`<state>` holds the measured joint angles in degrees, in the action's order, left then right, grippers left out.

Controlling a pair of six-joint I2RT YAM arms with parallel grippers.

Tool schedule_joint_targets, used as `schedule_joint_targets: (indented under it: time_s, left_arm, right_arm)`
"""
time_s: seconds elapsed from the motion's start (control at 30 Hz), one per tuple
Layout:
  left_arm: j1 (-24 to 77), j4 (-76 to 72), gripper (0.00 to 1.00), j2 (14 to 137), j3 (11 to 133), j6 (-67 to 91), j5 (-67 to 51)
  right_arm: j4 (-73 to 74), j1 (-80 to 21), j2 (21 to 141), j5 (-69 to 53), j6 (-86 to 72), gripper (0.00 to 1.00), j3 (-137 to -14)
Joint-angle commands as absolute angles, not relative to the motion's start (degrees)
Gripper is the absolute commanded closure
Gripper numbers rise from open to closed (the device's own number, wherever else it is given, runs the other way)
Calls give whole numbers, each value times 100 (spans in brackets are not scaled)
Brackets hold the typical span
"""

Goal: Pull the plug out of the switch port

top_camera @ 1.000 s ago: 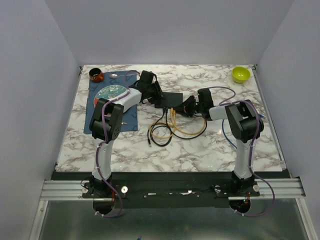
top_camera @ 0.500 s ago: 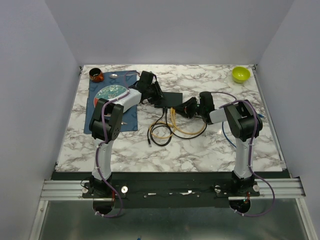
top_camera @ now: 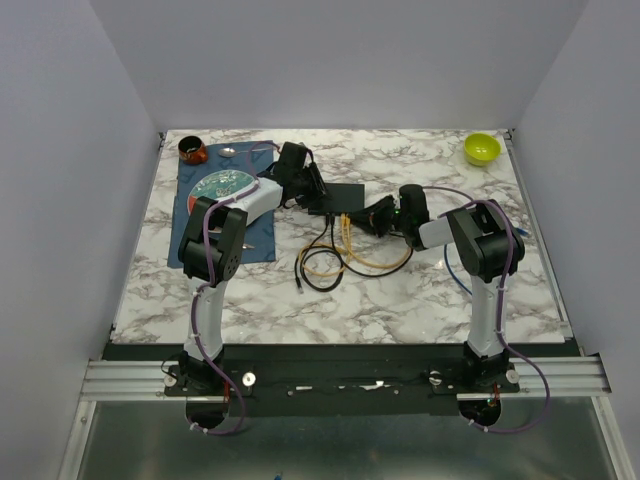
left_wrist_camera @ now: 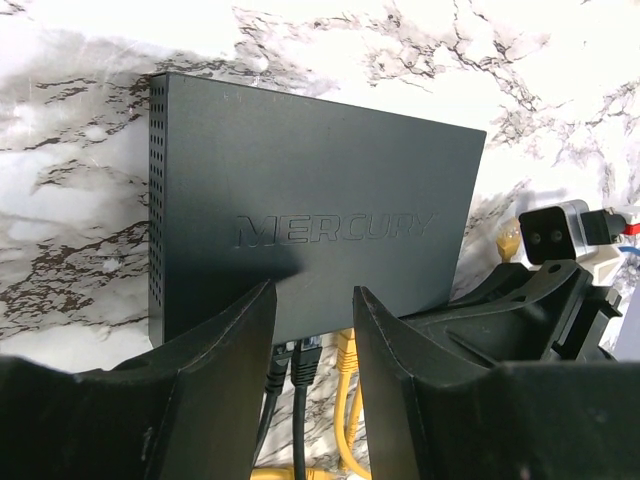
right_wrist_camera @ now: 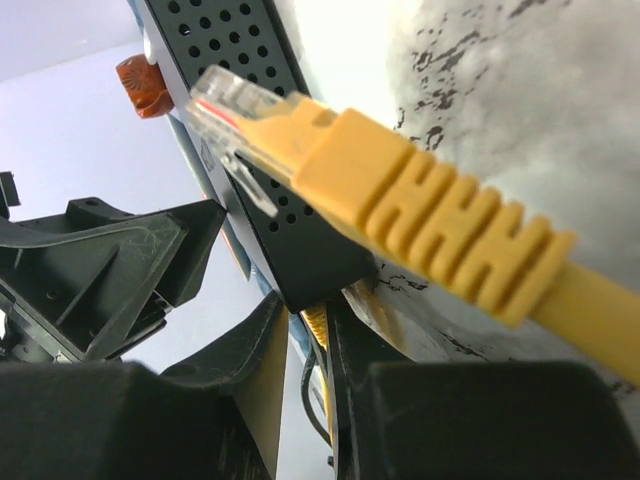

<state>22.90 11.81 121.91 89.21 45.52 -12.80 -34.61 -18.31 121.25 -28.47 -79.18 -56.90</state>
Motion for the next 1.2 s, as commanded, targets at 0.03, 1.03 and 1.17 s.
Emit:
schedule_joint_targets:
  time_s: [0.03,1.03,1.17]
  left_arm:
    - [2303,1301,49,12015,8763,4544,-1406]
    - [2329,1178,49,11909,8508,4623,-1503]
    - [2364,1160,50,11918,8499,4623,-1503]
  right_arm:
    - [-3955,-1811,12173,-2777,-8077,76,-5730]
    - [-3463,-1811,12164,-2742,-7866,70,-5950]
    - [-3367,-1811,12155,-2707,-7849,70,-6003]
